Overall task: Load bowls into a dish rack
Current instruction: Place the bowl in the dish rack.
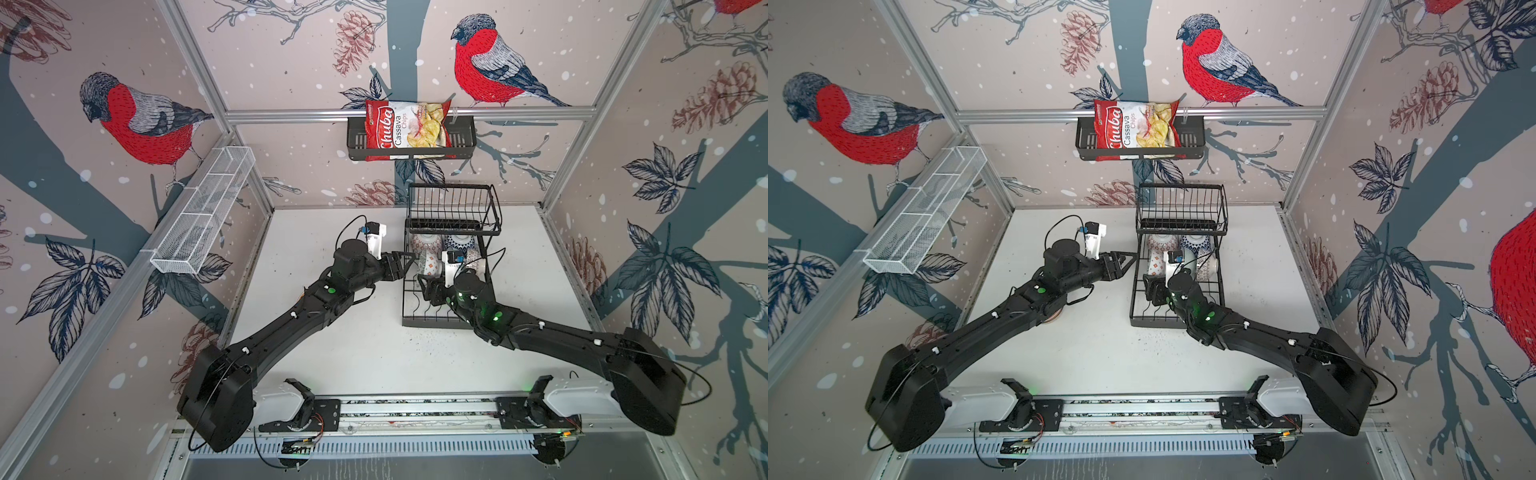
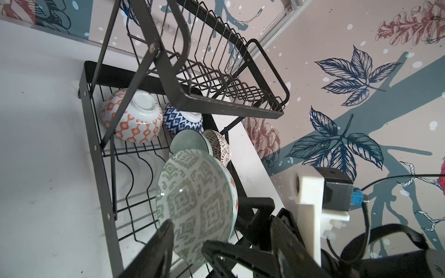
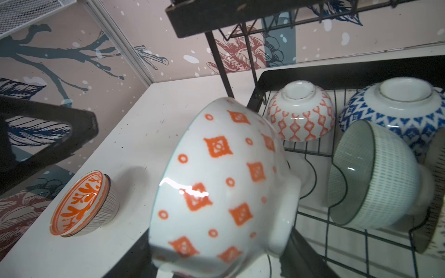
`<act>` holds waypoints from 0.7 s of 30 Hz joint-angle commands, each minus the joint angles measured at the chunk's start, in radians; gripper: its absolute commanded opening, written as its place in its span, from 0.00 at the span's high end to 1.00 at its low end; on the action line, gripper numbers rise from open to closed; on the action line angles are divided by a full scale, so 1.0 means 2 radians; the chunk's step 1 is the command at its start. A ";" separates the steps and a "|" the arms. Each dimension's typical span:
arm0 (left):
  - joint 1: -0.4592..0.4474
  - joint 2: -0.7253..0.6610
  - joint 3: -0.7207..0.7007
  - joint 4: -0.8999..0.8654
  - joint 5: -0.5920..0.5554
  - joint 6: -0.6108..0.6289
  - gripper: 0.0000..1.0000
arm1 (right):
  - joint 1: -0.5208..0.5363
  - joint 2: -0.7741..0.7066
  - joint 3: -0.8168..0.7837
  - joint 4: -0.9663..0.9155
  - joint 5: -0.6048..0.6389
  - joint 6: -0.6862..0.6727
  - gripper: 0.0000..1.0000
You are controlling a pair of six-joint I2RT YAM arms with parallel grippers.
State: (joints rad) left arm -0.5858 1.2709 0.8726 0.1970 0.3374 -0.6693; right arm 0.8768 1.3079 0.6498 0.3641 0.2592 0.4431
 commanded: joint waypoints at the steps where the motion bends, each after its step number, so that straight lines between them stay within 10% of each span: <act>1: 0.002 -0.008 -0.008 0.016 -0.002 0.004 0.36 | -0.008 0.007 0.004 -0.002 0.016 -0.012 0.43; 21: 0.022 -0.040 -0.039 0.013 -0.002 0.002 0.36 | -0.030 0.076 0.063 -0.046 0.053 -0.074 0.43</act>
State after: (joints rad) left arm -0.5472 1.2034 0.8017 0.1974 0.3363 -0.6727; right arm 0.8215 1.4475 0.7567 0.2543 0.3355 0.3386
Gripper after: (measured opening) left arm 0.641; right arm 0.709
